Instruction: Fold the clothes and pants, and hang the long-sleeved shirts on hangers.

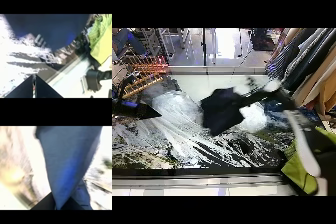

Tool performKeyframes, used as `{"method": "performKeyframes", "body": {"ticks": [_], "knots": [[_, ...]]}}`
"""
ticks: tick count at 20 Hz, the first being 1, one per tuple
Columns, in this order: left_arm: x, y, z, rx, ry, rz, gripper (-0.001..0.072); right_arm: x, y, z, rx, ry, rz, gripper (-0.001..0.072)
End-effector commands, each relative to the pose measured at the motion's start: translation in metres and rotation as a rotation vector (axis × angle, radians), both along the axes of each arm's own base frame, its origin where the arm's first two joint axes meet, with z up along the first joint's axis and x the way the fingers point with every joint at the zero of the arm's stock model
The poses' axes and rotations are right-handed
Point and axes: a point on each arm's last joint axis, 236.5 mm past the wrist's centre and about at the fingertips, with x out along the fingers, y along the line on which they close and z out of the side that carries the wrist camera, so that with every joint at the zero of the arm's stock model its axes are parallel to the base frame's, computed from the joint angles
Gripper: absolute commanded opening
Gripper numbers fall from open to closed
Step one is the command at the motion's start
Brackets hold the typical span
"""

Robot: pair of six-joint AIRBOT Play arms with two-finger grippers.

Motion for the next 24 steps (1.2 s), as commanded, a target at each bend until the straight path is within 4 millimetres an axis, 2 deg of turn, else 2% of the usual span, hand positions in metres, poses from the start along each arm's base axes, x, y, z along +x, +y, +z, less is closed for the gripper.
{"method": "performKeyframes", "body": {"ticks": [1,4,6,7,8,9,11,13,15,16,17,18,19,20,22,23,24], "knots": [[-0.010,-0.002,0.005,-0.005,0.026,-0.005,0.0011,-0.031,-0.127,0.072,-0.167,-0.052,-0.227,0.0006],[-0.013,-0.003,0.013,0.004,0.002,-0.005,0.0012,-0.084,-0.246,0.112,-0.242,-0.062,-0.493,0.0007],[-0.014,-0.004,0.015,0.005,-0.004,-0.005,0.0011,-0.138,-0.316,0.113,-0.283,-0.035,-0.676,0.0006],[-0.014,-0.004,0.015,0.006,-0.004,-0.006,0.0012,-0.173,-0.347,0.101,-0.299,0.005,-0.770,0.0006],[-0.014,-0.004,0.015,0.006,-0.007,-0.007,0.0012,-0.205,-0.373,0.086,-0.303,0.045,-0.871,0.0006],[-0.014,-0.004,0.015,0.006,-0.007,-0.007,0.0012,-0.242,-0.396,0.062,-0.296,0.098,-0.983,0.0006],[-0.014,-0.004,0.015,0.007,-0.011,-0.009,0.0012,-0.298,-0.424,0.008,-0.203,0.186,-1.241,0.0006],[-0.013,-0.004,0.015,0.011,-0.023,-0.018,0.0012,-0.348,-0.425,-0.056,-0.171,0.298,-1.357,0.0008],[-0.011,-0.003,0.015,0.013,-0.034,-0.016,0.0012,-0.400,-0.416,-0.120,-0.212,0.513,-1.425,0.0010],[-0.010,-0.003,0.015,0.014,-0.038,-0.011,0.0012,-0.417,-0.416,-0.142,-0.255,0.572,-1.440,0.0013],[-0.009,-0.003,0.015,0.014,-0.041,-0.007,0.0012,-0.423,-0.419,-0.153,-0.282,0.590,-1.441,0.0135],[-0.008,-0.002,0.015,0.014,-0.043,-0.005,0.0012,-0.424,-0.423,-0.156,-0.290,0.588,-1.432,0.0517],[-0.007,-0.002,0.015,0.015,-0.045,-0.002,0.0012,-0.424,-0.429,-0.152,-0.297,0.579,-1.434,0.0688],[-0.007,-0.002,0.015,0.015,-0.045,-0.002,0.0012,-0.421,-0.436,-0.141,-0.304,0.565,-1.424,0.0701],[-0.008,-0.002,0.015,0.015,-0.044,-0.003,0.0012,-0.411,-0.448,-0.099,-0.356,0.528,-1.357,0.0701],[-0.008,-0.001,0.014,0.021,-0.043,-0.002,0.0012,-0.401,-0.454,-0.073,-0.386,0.490,-1.319,0.0700],[-0.008,0.003,0.010,0.045,-0.034,0.002,0.0012,-0.378,-0.464,-0.042,-0.413,0.403,-1.289,0.0697]]}}
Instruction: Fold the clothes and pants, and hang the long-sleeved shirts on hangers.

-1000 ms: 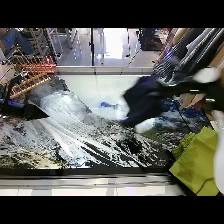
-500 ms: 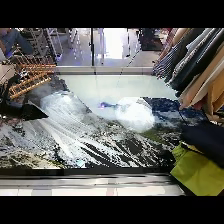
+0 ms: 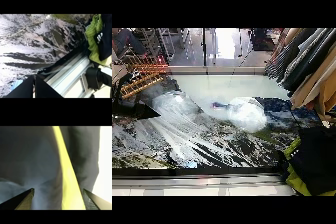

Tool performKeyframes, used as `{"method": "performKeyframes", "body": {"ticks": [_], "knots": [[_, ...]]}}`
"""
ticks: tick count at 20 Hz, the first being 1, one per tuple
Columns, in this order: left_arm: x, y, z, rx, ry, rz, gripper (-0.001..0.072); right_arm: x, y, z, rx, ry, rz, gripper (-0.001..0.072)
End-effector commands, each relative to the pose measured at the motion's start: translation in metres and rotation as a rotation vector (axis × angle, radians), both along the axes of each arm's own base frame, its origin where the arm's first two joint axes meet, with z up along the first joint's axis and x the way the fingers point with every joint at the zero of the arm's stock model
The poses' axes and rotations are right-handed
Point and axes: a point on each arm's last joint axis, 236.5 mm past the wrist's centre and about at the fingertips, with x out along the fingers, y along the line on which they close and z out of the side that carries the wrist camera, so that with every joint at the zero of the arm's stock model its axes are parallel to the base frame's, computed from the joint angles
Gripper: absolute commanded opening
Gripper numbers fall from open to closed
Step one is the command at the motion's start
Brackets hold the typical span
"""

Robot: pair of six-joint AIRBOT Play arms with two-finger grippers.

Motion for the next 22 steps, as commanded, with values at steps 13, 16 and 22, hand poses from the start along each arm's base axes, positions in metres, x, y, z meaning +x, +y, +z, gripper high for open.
{"method": "performKeyframes", "body": {"ticks": [13,16,22], "knots": [[0.046,0.219,-0.035,0.683,-0.018,0.812,0.0022,0.358,0.184,0.102,-0.569,-0.509,1.019,0.0012],[0.046,0.219,-0.035,0.683,-0.018,0.812,0.0022,0.398,0.177,0.176,-0.819,-0.764,0.873,0.0010],[0.046,0.219,-0.035,0.683,-0.018,0.812,0.0022,0.403,0.148,0.255,-1.069,-0.976,0.661,0.0010]]}}
